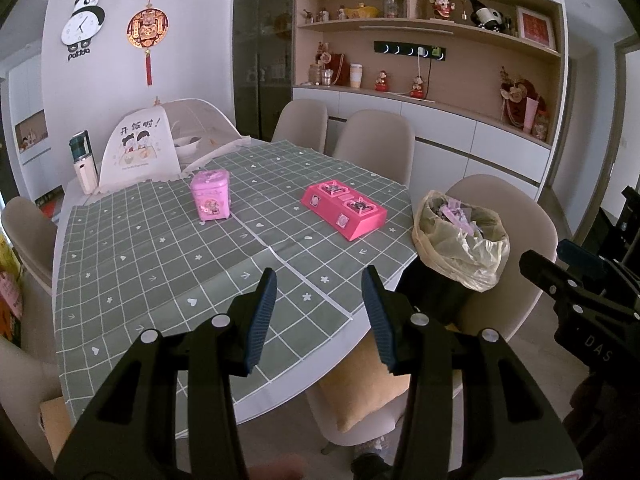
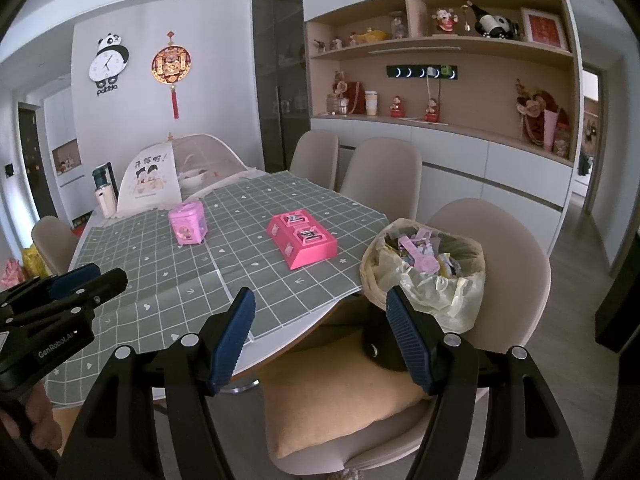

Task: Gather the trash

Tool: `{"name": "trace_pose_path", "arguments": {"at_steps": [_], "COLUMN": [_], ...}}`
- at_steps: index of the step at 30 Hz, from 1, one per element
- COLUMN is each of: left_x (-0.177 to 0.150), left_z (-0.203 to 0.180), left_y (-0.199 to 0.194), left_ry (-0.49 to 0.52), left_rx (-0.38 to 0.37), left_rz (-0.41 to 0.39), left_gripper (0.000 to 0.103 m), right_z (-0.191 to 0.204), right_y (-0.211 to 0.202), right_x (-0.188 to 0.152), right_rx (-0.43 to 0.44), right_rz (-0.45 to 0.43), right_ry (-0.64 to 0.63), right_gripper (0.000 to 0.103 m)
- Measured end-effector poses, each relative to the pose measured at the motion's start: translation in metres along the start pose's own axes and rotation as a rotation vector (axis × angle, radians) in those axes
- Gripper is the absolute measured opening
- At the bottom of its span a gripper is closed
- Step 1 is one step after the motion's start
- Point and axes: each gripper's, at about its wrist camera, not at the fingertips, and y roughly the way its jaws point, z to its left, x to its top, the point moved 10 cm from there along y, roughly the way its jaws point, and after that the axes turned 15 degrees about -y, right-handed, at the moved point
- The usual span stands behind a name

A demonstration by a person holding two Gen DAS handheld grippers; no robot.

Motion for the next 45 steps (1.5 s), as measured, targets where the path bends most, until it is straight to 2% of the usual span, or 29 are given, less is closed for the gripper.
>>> {"name": "trace_pose_path", "arguments": {"at_steps": [31,41,45], "left_x": [-0.001,-0.006,-0.005], "left_z": [-0.002,-0.005,0.004], "left_y": [0.001,0.014,0.027], "left_ry": [-0.004,-0.009,-0.043], "left_rx": [0.000,-0.005,-0.005], "left_rz": [0.005,0.041,0.073], "left_gripper": [0.042,0.042,0.042], "right_z": [-0.004,-0.005,-0.006], "right_y": [0.000,0.006,0.016], "right_x": [-0.005,-0.009,-0.010], "right_rx": [-0.007,-0.016,-0.009], "right_rz": [0.003,0.025,0.048], "right_ry": [0.005,0.011,0.014], "right_gripper": [0.064,0.064,0.064]}}
